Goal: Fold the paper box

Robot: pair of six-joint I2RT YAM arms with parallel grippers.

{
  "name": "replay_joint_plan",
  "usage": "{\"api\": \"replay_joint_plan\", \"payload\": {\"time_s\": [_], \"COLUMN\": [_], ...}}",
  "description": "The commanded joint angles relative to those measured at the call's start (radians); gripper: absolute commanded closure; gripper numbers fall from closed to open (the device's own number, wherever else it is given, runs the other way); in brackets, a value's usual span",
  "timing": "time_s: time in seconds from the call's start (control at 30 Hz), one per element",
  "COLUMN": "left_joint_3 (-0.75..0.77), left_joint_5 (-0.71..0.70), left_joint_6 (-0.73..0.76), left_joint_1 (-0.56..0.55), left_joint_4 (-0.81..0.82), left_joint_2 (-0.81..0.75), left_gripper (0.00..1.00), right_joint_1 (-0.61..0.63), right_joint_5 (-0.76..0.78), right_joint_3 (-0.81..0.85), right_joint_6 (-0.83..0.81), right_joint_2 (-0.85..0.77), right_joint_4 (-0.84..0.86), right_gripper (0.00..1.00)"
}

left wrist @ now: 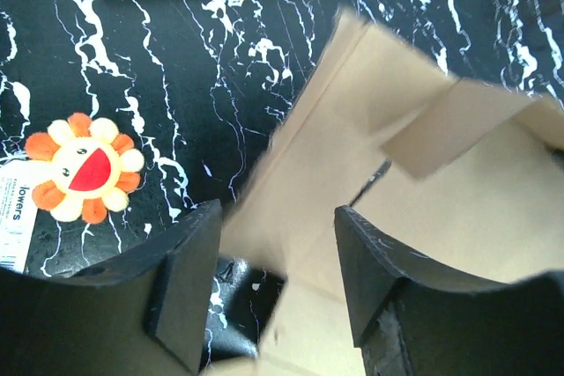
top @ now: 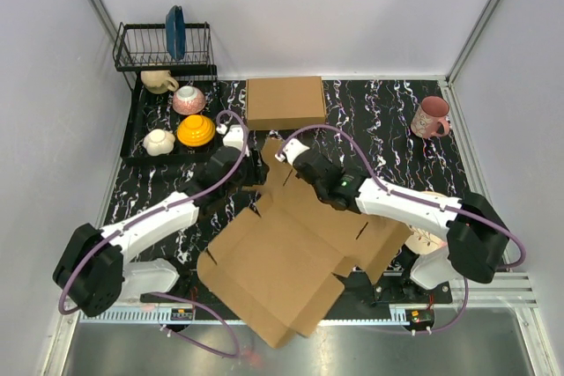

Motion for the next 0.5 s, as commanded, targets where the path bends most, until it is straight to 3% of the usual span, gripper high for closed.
{"api": "replay_joint_plan", "payload": {"time_s": [0.0, 0.17, 0.47], "left_joint_3": [-0.034, -0.078, -0.149], "left_joint_5": [-0.046, -0.101, -0.213], "left_joint_6": [-0.036, -0.068, -0.108], "left_joint_1": [0.006, 0.006, 0.006], "left_joint_4": [0.126, 0.201, 0.292], "left_joint_2": [-0.088, -0.142, -0.19], "left_gripper": [0.41, 0.39, 0.37], "right_joint_1": [0.014, 0.032, 0.146], "right_joint_5": [0.173, 0.273, 0.31], "right_joint_3": [0.06, 0.055, -0.038], "right_joint_6": [-0.187, -0.411, -0.739], "right_joint_2": [-0.058, -0.056, -0.024], "right_joint_4": [0.139, 0.26, 0.496], "right_gripper": [0.91, 0.94, 0.94]}}
